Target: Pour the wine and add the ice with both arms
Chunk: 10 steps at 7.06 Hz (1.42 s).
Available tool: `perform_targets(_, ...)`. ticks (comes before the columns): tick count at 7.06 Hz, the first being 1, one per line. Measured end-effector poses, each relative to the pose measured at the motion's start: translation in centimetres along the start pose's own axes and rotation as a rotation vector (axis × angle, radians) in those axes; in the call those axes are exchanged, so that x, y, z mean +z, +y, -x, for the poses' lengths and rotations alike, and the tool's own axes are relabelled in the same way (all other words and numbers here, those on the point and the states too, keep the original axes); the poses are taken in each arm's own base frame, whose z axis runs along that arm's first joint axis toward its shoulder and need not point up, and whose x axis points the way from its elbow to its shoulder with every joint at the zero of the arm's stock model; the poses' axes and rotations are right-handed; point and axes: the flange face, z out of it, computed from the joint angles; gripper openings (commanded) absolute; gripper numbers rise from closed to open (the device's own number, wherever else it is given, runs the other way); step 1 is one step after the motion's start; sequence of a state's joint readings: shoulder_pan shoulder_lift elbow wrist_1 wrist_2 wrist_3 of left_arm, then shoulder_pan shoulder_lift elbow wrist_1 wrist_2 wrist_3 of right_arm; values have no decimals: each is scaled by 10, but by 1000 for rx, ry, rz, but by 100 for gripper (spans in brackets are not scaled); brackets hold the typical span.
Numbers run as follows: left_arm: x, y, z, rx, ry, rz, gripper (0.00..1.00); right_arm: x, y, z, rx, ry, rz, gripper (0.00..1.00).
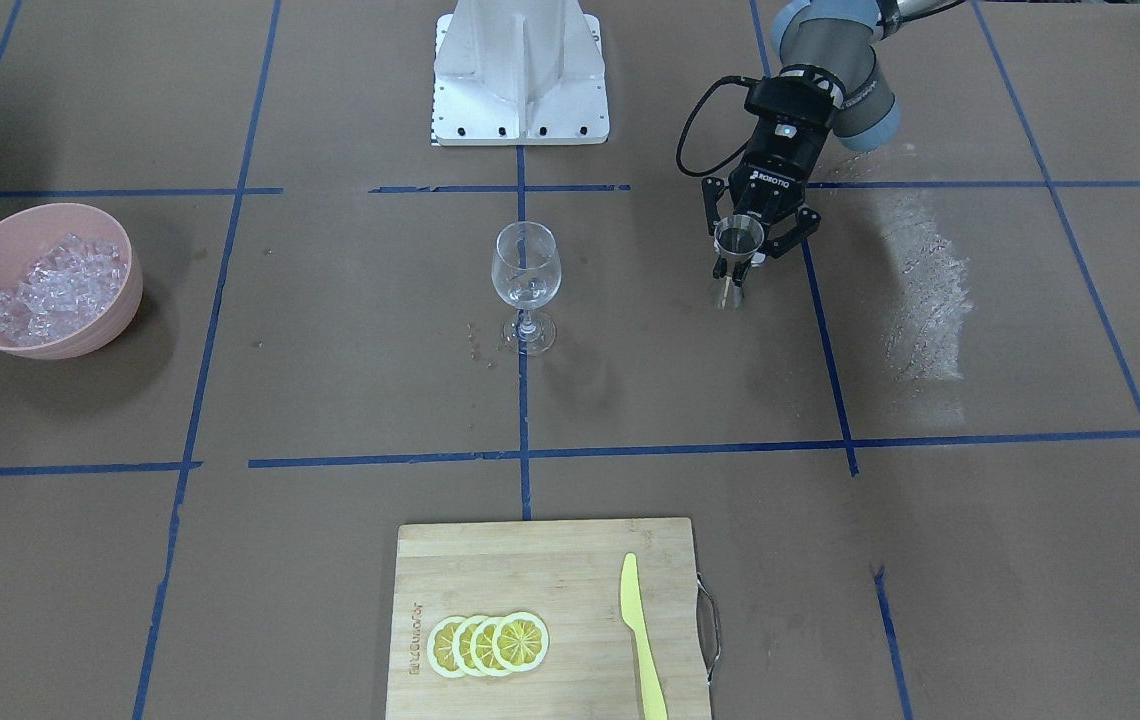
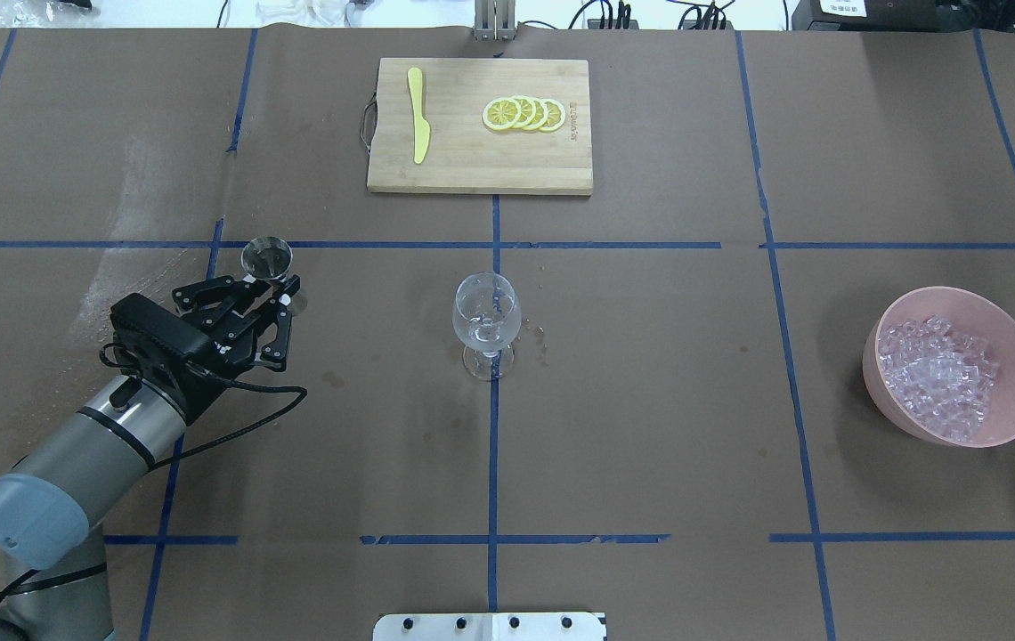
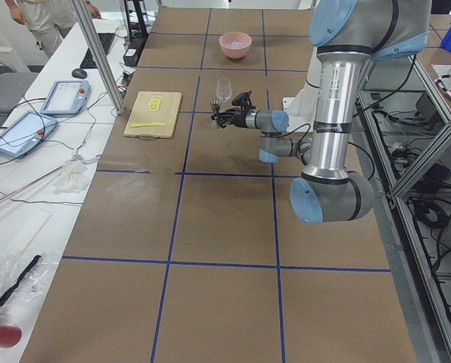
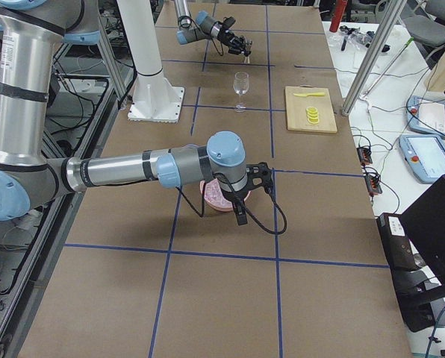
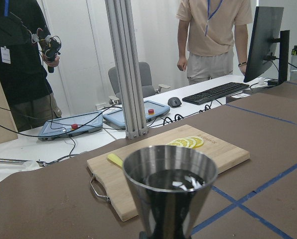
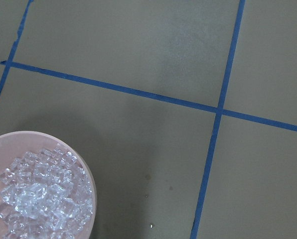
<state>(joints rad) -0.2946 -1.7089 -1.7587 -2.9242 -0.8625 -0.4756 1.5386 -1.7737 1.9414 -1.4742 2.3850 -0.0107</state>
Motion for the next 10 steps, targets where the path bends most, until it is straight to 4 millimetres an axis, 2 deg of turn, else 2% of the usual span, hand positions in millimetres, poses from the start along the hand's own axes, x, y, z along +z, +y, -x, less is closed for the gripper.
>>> perform_targets(4,3,-10,-6,110,2,-14,0,4,2,-4,16,1,8,100)
perform_targets(5,7,-14,-13,141,-2,-9,0,4,2,-4,26,1,8,100)
perform_targets(8,36,-40,-54,204,-20,29,0,3,2,-5,40,2,7,100)
perform_targets(10,47,-58,-78,245,-34,72,0,2,2,-6,46,3,5,100)
